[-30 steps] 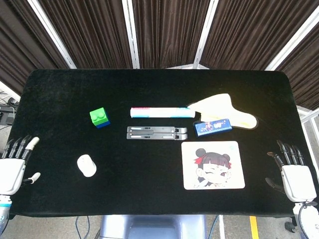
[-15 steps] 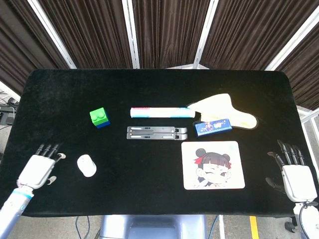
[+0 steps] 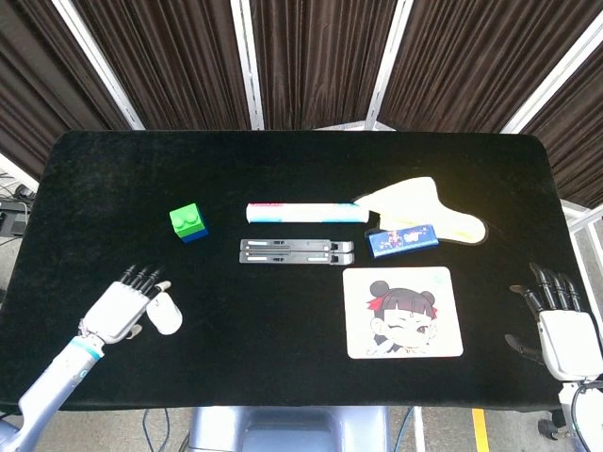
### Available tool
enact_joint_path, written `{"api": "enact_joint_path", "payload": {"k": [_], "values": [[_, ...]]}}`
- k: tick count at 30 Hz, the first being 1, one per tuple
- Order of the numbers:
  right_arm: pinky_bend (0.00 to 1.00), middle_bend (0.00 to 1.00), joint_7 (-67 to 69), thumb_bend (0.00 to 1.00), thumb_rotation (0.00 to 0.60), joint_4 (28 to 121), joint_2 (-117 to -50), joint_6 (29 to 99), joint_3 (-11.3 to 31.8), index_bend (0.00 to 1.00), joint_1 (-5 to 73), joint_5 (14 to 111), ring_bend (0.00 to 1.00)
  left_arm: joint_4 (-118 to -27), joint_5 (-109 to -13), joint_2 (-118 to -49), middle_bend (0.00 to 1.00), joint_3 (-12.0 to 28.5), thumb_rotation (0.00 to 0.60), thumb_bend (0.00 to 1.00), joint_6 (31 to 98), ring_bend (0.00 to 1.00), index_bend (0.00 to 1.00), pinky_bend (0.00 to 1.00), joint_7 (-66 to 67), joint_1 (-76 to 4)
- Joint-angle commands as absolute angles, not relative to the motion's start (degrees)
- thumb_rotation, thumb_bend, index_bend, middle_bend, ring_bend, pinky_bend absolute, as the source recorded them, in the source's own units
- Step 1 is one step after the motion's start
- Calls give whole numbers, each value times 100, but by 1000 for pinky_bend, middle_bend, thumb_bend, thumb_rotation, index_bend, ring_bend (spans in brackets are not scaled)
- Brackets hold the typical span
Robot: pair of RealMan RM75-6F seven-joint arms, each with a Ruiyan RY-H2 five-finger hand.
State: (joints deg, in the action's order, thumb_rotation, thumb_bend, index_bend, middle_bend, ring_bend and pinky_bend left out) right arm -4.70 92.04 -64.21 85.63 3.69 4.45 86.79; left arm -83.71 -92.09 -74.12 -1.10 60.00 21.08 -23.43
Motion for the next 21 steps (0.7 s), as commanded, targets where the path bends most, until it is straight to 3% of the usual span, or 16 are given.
{"api": "enact_joint_path", "payload": {"k": [1,16,21], "values": [[0,0,-456,134,600,9207,-6415,8581,375,247,439,8681,0,-8223,-9438,-7454,0,-235,600,160,5881,0,182,0,1927,-2515],[0,0,-494,134,600,9179,-6448,8599,385,247,435,8678,0,-7775,-9352,-7735,0,-324,600,161,5706,0,216,0,1914,-2686],[0,0,-498,134,600,9170,-6456,8593,377,247,434,8680,0,-7716,-9284,-7851,0,-327,600,161,5589,0,303,0,1998,-2750]]}}
